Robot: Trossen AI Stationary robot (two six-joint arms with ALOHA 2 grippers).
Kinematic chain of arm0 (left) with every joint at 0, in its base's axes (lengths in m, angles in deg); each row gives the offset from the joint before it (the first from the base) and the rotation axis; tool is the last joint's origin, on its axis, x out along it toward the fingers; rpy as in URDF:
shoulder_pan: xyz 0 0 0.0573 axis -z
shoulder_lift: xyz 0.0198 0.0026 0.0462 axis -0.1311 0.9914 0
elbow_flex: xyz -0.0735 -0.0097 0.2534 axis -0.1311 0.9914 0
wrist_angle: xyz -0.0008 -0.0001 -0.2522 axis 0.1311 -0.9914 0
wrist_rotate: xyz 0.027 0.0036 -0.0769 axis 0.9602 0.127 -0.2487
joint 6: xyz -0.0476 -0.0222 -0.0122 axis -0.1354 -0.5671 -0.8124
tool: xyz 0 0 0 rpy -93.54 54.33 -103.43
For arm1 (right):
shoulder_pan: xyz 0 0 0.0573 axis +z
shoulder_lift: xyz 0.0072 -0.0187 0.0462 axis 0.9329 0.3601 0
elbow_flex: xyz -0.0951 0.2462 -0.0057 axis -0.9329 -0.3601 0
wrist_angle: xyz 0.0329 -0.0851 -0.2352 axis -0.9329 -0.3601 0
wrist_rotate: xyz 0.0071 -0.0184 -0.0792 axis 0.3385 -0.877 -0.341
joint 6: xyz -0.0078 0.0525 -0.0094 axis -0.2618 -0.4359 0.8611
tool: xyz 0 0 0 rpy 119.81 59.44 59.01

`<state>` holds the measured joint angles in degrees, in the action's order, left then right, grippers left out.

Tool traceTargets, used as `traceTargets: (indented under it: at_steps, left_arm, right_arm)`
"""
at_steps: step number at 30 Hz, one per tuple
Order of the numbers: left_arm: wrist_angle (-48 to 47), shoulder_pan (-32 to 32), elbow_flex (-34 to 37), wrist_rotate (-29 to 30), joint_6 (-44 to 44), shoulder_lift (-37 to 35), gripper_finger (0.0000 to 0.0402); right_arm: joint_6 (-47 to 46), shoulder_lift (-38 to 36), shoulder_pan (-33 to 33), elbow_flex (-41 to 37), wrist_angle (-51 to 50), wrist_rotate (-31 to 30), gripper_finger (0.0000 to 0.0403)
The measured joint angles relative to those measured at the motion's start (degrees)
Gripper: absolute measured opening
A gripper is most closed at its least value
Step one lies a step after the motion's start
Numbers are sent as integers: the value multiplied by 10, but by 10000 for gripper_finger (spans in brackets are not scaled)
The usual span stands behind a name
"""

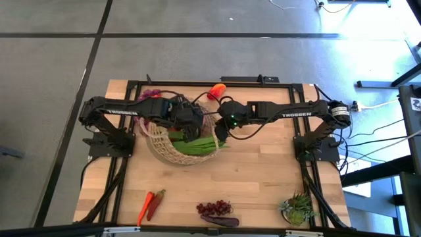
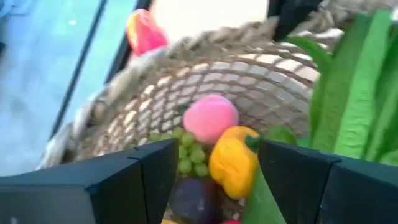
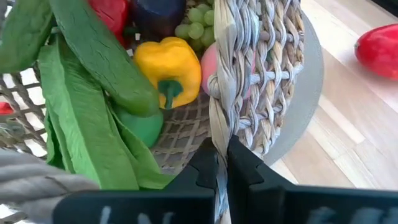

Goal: Build produce basket
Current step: Adjust the brown basket

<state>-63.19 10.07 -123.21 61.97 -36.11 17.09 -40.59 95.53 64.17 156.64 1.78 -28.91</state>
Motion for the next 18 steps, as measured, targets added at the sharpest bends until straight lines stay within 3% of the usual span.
traceTargets:
  at_steps: [9,18]
  left_arm:
    - [40,-5,0,-23,-16,0,211]
    - [73,19,1,102,-2,-4,211]
  right_arm:
    - [-1,0,0,0,-17,-1,0]
    - [2,0,0,0,-22,0,0]
